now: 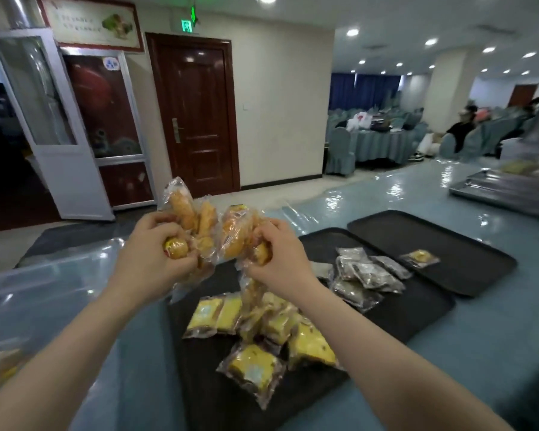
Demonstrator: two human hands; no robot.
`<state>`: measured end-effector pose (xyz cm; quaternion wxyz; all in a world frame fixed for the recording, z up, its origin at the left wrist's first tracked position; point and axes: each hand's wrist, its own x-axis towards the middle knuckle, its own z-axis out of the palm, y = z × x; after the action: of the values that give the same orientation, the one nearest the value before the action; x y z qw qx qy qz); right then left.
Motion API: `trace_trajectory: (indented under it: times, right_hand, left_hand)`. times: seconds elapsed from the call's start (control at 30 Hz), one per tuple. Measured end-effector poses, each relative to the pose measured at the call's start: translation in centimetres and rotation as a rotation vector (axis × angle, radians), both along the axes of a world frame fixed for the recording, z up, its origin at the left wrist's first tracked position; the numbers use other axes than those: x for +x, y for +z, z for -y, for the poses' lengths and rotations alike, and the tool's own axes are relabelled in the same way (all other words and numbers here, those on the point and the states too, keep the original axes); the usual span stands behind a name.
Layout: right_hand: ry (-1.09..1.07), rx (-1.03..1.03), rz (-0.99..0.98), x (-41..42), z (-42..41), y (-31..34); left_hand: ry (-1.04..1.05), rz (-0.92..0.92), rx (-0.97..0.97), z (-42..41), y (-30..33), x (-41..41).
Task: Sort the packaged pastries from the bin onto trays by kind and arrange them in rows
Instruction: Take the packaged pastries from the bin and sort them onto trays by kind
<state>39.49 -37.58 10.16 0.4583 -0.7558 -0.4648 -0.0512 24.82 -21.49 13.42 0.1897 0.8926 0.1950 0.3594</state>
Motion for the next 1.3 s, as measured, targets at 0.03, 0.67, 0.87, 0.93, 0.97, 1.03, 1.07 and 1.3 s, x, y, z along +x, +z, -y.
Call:
trace_trajectory:
  times: [0.03, 0.67, 0.87, 0.93, 0.97, 1.03, 1.07, 1.3]
  right_hand:
    - [-0.016, -0.002, -0.003, 2.0, 2.2, -0.2]
    - [-0.217, -0.065, -0.183, 29.6, 18.7, -8.1]
    - [-0.335, -0.091, -0.227, 39.6, 25.2, -11.8]
    - [-0.354, -0.098, -0.246, 43.4, 27.8, -13.9]
    - [-0.371, -0.092, -0.266, 45.4, 29.2, -15.2]
    - [-0.416, -0.068, -0.316, 49.2, 32.1, -17.5]
    - [-0.440, -0.053, -0.336, 51.2, 33.5, -18.4]
    - [-0.530, -0.099, -0.384, 63.1, 39.0, -21.2]
  left_hand:
    - [-0.025, 0.013, -0.010, 2.0, -0.3, 2.2]
    - [-0.211, -0.091, -0.290, 17.0, -9.4, 33.5]
    - [-0.277, -0.167, -0.359, 22.7, -13.6, 43.0]
    - [-0.259, -0.176, -0.395, 24.4, -15.0, 46.6]
    - [-0.231, -0.163, -0.430, 25.2, -15.7, 48.5]
    - [-0.166, -0.126, -0.511, 26.8, -17.1, 52.4]
    - [-0.135, -0.125, -0.547, 27.8, -17.8, 54.5]
    - [-0.100, -0.259, -0.611, 35.8, -22.7, 65.7]
